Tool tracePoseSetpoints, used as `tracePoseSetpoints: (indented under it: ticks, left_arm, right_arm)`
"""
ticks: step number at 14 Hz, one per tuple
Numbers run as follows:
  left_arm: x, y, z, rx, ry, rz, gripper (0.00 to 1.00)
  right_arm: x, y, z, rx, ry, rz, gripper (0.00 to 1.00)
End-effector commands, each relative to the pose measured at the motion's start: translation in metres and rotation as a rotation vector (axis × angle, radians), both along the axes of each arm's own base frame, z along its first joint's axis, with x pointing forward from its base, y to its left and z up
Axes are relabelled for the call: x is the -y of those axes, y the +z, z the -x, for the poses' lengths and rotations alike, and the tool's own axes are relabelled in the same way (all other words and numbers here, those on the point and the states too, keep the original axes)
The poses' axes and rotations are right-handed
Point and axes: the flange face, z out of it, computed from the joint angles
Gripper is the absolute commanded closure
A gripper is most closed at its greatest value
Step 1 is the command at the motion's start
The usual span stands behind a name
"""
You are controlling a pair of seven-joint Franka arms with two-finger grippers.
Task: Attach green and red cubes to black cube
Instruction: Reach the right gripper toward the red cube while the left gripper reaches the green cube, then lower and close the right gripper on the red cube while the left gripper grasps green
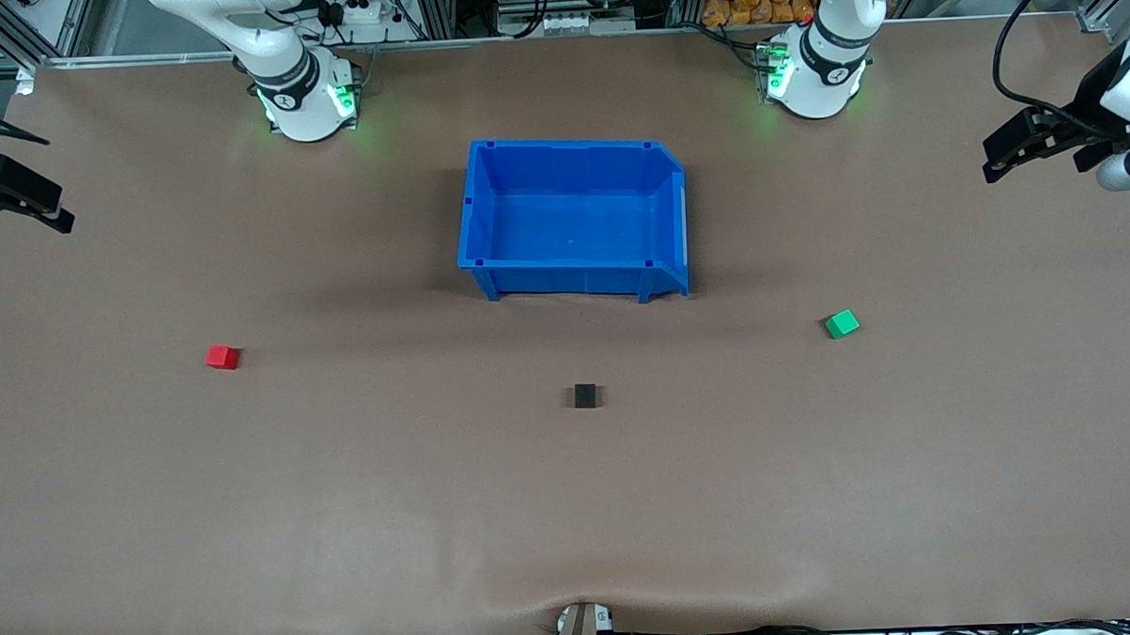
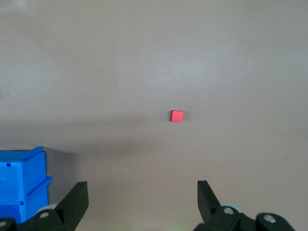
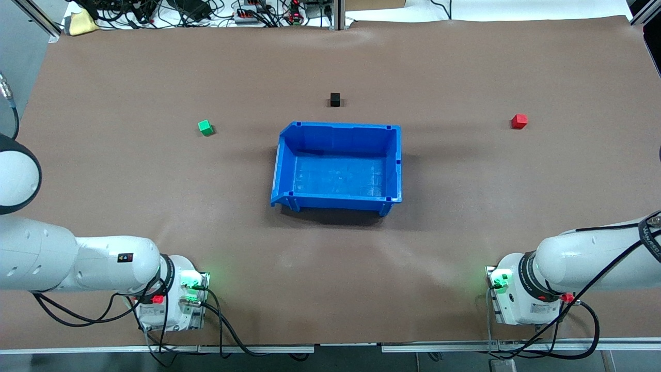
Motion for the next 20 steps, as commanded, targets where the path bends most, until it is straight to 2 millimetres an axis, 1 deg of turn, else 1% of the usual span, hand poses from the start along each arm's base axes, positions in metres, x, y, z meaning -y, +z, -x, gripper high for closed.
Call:
tracePoseSetpoints:
  ticks: [1,2,4,6,7,8,9,10,11,12,13,14,15,16,17,18,19,20]
  left_arm:
    - [-0.007,-0.008,-0.001,-0.025,0.041,0.003,0.00]
    - [-0.007,-0.013,-0.002,-0.033,0.041,0.001,0.00]
    - [-0.007,-0.025,-0.003,-0.045,0.041,-0.001,0.00]
    - [-0.007,-0.039,-0.004,-0.058,0.040,-0.002,0.00]
    - [-0.007,-0.052,-0.004,-0.069,0.038,-0.004,0.00]
    - [-0.006,-0.062,-0.004,-0.068,0.035,-0.006,0.00]
    - [-0.005,-0.073,-0.004,-0.059,0.030,-0.006,0.00]
    - [-0.005,-0.083,-0.004,-0.053,0.028,-0.006,0.00]
    - [-0.005,-0.098,-0.005,-0.056,0.027,-0.006,0.00]
    - [-0.005,-0.115,-0.005,-0.054,0.024,-0.006,0.00]
    - [-0.005,-0.128,-0.006,-0.047,0.024,-0.003,0.00]
    - [-0.004,-0.143,-0.006,-0.039,0.029,-0.003,0.00]
    - [-0.004,-0.157,-0.006,-0.029,0.041,-0.001,0.00]
    - [-0.004,-0.173,-0.006,-0.018,0.042,0.001,0.00]
    - [-0.003,-0.192,-0.003,-0.010,0.040,0.004,0.00]
    - [-0.003,-0.211,-0.001,0.007,0.037,0.008,0.00]
    - [-0.003,-0.226,0.001,0.013,0.036,0.011,0.00]
    - [-0.006,-0.239,0.002,0.022,0.059,0.016,0.00]
  right_arm:
    - [0.003,-0.009,-0.008,-0.011,-0.014,-0.011,0.00]
    - [0.005,-0.018,-0.014,-0.029,-0.020,-0.001,0.00]
    - [0.019,-0.022,-0.017,-0.035,-0.040,-0.002,0.00]
    - [0.023,-0.042,-0.027,-0.071,-0.050,0.017,0.00]
    - [0.031,-0.053,-0.033,-0.092,-0.048,0.076,0.00]
    - [0.036,-0.069,-0.041,-0.122,-0.055,0.146,0.00]
    - [0.042,-0.071,-0.044,-0.125,-0.053,0.158,0.00]
    - [0.042,-0.071,-0.045,-0.117,-0.058,0.153,0.00]
    - [0.044,-0.090,-0.050,-0.150,-0.067,0.152,0.00]
    - [0.050,-0.121,-0.061,-0.209,-0.074,0.149,0.00]
    - [0.061,-0.136,-0.065,-0.232,-0.088,0.145,0.00]
    - [0.070,-0.167,-0.075,-0.272,-0.097,0.138,0.00]
    - [0.073,-0.208,-0.086,-0.330,-0.094,0.133,0.00]
    - [0.079,-0.233,-0.092,-0.355,-0.104,0.126,0.00]
    - [0.087,-0.266,-0.097,-0.392,-0.112,0.120,0.00]
    - [0.100,-0.299,-0.102,-0.420,-0.130,0.108,0.00]
    - [0.112,-0.314,-0.106,-0.398,-0.152,0.074,0.00]
    - [0.115,-0.334,-0.107,-0.392,-0.173,0.022,0.00]
